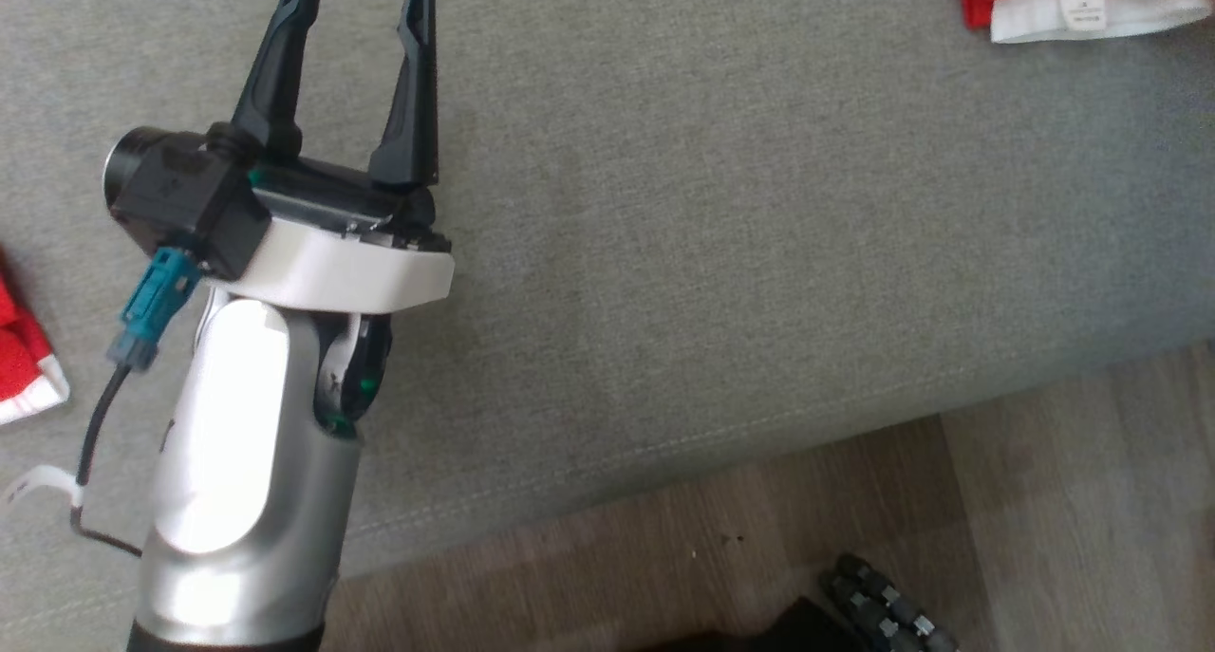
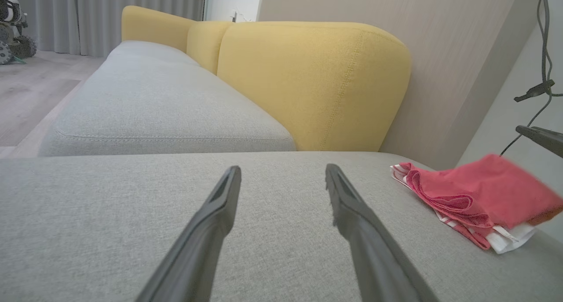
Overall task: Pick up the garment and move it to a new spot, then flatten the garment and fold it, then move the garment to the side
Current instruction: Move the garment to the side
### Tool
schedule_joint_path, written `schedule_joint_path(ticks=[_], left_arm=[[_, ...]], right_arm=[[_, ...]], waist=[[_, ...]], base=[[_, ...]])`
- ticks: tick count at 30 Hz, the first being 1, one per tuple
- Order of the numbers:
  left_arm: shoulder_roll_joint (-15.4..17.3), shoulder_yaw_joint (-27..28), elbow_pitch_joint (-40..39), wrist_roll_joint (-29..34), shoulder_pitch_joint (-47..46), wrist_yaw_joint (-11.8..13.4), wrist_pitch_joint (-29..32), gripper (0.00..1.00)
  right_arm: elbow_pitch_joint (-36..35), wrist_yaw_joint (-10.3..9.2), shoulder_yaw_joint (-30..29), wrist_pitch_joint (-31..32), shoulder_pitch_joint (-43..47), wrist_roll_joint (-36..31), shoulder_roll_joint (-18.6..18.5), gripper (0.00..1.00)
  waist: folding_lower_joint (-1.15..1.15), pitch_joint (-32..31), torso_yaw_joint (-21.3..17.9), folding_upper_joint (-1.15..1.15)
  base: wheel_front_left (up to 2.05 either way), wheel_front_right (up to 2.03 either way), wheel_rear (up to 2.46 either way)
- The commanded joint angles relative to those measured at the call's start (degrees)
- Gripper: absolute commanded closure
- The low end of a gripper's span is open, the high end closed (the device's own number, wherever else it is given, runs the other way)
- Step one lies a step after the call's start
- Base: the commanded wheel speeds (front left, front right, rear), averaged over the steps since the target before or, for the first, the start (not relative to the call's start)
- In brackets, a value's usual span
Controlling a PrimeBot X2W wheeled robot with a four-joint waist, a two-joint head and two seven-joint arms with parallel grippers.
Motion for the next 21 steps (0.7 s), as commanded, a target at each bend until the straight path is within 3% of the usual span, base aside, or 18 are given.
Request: schedule_joint_path(ticks=[1,11,21], left_arm=[[0.62,1.27,-1.82,-0.30,0.77,-0.03,-0.28,0.00],[0.62,1.48,-2.29,-4.29,3.69,1.87,-0.28,0.00],[0.62,4.08,-3.48,-7.39,9.67,3.44,-0.28,0.00]], right_arm=[[-2.03,0.19,0.40,-0.65,0.72,0.30,-0.73,0.00],[-9.10,0.19,2.31,-1.05,2.36,-0.79,2.12,0.00],[-21.99,0.19,5.25,-1.12,14.55,-1.54,7.46,0.00]], waist=[[0.00,-0.61,0.48,0.00],[0.00,-7.39,5.03,0.00],[0.00,-15.23,9.82,0.00]], base=[[0.00,0.00,0.00],[0.00,0.00,0.00],[0.00,0.00,0.00]])
